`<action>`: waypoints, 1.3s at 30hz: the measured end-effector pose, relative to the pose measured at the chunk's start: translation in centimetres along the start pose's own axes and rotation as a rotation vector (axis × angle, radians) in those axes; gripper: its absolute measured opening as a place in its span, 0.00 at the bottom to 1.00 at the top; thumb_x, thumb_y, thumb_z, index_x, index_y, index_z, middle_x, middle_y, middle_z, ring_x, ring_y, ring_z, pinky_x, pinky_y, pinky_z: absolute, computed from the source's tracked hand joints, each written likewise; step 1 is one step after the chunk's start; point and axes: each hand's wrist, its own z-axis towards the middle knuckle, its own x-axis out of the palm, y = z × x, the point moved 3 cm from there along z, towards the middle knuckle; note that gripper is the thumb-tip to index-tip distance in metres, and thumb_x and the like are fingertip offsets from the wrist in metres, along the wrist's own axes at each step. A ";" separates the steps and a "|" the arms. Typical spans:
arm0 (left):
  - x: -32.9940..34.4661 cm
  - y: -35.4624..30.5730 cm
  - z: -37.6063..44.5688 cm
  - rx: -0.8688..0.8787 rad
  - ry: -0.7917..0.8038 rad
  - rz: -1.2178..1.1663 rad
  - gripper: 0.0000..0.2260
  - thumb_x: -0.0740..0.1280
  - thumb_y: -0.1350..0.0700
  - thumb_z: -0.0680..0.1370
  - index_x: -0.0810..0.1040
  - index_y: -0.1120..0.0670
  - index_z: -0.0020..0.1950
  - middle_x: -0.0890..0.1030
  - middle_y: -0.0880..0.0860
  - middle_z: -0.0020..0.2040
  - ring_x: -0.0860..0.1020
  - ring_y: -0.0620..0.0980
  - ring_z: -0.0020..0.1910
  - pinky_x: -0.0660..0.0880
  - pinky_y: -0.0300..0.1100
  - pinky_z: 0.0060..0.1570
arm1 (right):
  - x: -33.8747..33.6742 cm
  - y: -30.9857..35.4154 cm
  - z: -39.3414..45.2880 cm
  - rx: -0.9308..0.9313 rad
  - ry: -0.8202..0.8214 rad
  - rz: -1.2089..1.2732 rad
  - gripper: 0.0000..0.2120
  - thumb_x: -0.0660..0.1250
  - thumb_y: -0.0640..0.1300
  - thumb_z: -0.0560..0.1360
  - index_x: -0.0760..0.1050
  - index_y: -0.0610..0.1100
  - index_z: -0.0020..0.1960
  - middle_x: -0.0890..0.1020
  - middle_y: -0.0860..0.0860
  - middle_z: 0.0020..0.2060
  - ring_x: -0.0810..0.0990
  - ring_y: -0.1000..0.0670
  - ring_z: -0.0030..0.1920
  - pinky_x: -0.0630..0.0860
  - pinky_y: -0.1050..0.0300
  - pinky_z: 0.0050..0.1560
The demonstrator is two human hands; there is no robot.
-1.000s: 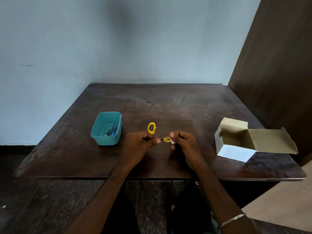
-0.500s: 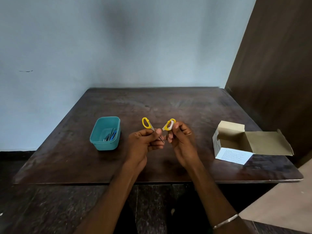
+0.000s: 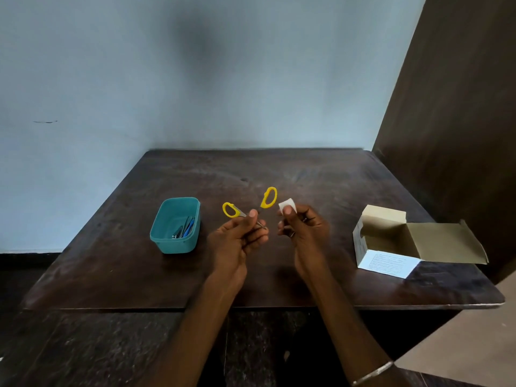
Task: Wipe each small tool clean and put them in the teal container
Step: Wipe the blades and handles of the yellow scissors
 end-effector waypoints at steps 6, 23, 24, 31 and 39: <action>-1.2 -0.7 0.4 0.256 -0.116 0.288 0.11 0.75 0.60 0.73 0.81 0.68 0.42 0.83 0.60 0.34 0.81 0.52 0.30 0.81 0.42 0.33 | 0.1 2.0 -0.5 -0.069 0.116 -0.266 0.08 0.73 0.30 0.72 0.81 0.42 0.43 0.83 0.52 0.29 0.76 0.55 0.25 0.73 0.64 0.28; -0.8 -0.7 0.2 0.404 -0.077 0.558 0.05 0.75 0.59 0.72 0.84 0.59 0.38 0.84 0.57 0.32 0.82 0.53 0.28 0.81 0.46 0.35 | 1.1 2.5 -1.0 0.005 -0.026 -0.284 0.10 0.77 0.31 0.68 0.76 0.37 0.38 0.85 0.42 0.35 0.85 0.49 0.34 0.83 0.51 0.38; -0.9 -0.6 0.2 0.397 -0.072 0.549 0.05 0.75 0.59 0.72 0.84 0.59 0.38 0.84 0.58 0.32 0.82 0.53 0.29 0.81 0.47 0.36 | 1.1 2.5 -1.0 0.010 -0.030 -0.252 0.10 0.77 0.31 0.68 0.75 0.36 0.38 0.85 0.40 0.36 0.85 0.48 0.34 0.84 0.51 0.38; -1.2 -0.5 0.2 0.370 -0.066 0.512 0.05 0.75 0.60 0.72 0.84 0.56 0.36 0.83 0.59 0.32 0.80 0.53 0.28 0.79 0.45 0.34 | 1.1 2.5 -0.4 0.033 0.046 -0.323 0.12 0.78 0.33 0.68 0.74 0.38 0.39 0.85 0.46 0.33 0.85 0.47 0.34 0.83 0.50 0.36; -1.2 -0.3 0.3 0.379 -0.048 0.563 0.05 0.75 0.59 0.73 0.84 0.57 0.38 0.84 0.56 0.32 0.81 0.51 0.28 0.80 0.45 0.33 | 0.8 3.2 -0.4 0.008 -0.013 -0.263 0.12 0.77 0.35 0.70 0.74 0.34 0.42 0.84 0.36 0.36 0.85 0.40 0.34 0.84 0.47 0.36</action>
